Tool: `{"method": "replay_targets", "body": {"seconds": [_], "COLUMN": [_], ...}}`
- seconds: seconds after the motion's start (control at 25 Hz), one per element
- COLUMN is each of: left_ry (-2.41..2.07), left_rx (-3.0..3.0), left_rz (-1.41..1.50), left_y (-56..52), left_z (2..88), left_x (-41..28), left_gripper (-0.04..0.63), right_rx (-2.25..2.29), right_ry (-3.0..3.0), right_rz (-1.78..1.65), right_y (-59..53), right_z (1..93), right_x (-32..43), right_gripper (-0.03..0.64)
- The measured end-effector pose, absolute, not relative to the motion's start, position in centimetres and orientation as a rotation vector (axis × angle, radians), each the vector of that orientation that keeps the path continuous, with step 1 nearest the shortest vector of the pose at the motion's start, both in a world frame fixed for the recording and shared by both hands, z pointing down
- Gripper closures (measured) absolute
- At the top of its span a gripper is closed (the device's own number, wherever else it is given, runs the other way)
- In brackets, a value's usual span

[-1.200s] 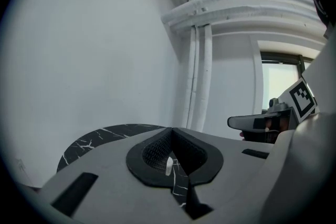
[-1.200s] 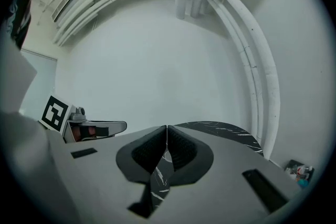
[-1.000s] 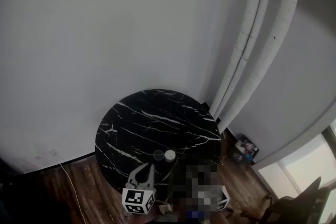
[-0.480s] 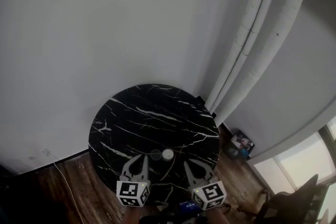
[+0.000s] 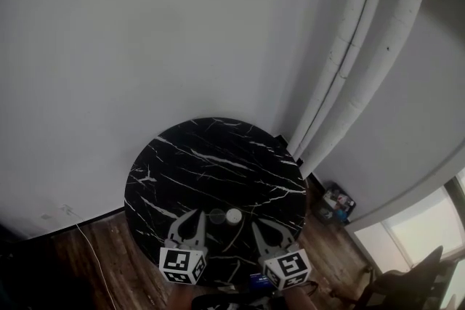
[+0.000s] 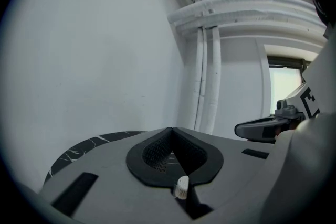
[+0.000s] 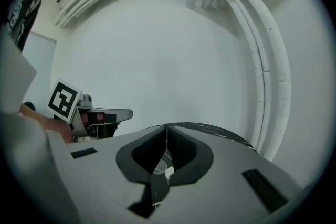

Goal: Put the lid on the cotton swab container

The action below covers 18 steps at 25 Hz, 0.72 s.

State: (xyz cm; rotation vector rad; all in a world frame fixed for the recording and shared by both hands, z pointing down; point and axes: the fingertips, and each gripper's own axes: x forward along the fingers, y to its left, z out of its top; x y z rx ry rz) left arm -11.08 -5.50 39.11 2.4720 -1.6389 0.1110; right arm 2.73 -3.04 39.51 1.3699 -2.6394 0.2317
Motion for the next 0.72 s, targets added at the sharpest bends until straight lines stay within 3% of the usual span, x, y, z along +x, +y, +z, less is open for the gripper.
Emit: {"method": "replay_targets", "body": {"seconds": [0.72], "left_ry": [-1.647], "left_rx": [2.427], "left_rz": [0.196], "left_y": [-8.1], "left_z": [41.2], "left_x": [-10.6], "left_gripper": [0.581], "right_rx": [1.386], "right_ry": [-2.602], "right_rz": [0.305], "right_y": [-5.2], "right_z": [41.4], "right_x": [3.9], "right_gripper": [0.598]}}
